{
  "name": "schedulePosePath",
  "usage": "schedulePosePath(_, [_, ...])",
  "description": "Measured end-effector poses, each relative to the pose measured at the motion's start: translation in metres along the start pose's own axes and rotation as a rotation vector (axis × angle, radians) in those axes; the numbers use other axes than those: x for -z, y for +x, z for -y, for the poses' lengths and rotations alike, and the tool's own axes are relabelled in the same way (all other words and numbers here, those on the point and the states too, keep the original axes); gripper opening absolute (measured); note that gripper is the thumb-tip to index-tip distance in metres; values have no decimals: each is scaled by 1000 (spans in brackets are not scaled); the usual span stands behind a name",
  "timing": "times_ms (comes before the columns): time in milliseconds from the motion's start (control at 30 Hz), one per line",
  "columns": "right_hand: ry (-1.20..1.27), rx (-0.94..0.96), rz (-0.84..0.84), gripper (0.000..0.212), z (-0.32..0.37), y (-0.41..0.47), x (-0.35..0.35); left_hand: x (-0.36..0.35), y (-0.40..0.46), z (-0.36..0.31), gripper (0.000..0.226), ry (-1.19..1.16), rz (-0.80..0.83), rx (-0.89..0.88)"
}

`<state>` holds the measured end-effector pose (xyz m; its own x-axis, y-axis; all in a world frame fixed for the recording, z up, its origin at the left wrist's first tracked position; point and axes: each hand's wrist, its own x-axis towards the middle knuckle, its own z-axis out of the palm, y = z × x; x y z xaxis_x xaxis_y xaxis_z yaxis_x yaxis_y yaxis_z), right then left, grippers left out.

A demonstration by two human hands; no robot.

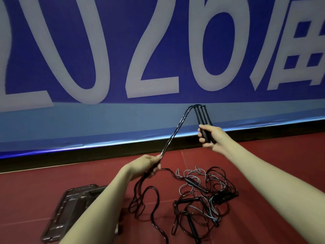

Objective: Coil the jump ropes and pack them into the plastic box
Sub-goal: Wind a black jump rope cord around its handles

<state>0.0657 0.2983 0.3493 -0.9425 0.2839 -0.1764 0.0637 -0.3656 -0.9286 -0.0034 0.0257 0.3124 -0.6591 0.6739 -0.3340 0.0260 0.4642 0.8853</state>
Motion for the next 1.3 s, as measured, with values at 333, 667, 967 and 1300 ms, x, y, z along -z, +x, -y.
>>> schedulePosePath(333, [164,9,35,34,8,-13,-7,-64,1,-40,47,221,423,113])
schedulePosePath(667, [-141,-14,115,15,23,-19,-5,-21,-3,-29,30,359,-26,-120])
schedulePosePath(967, [-625,19,199,28,14,-25,-18,-15,-30,-98,22,951,-900,-605])
schedulePosePath(1300, [-841,49,584,20,12,-55,-58,-15,-27,-95,27,593,-681,-536])
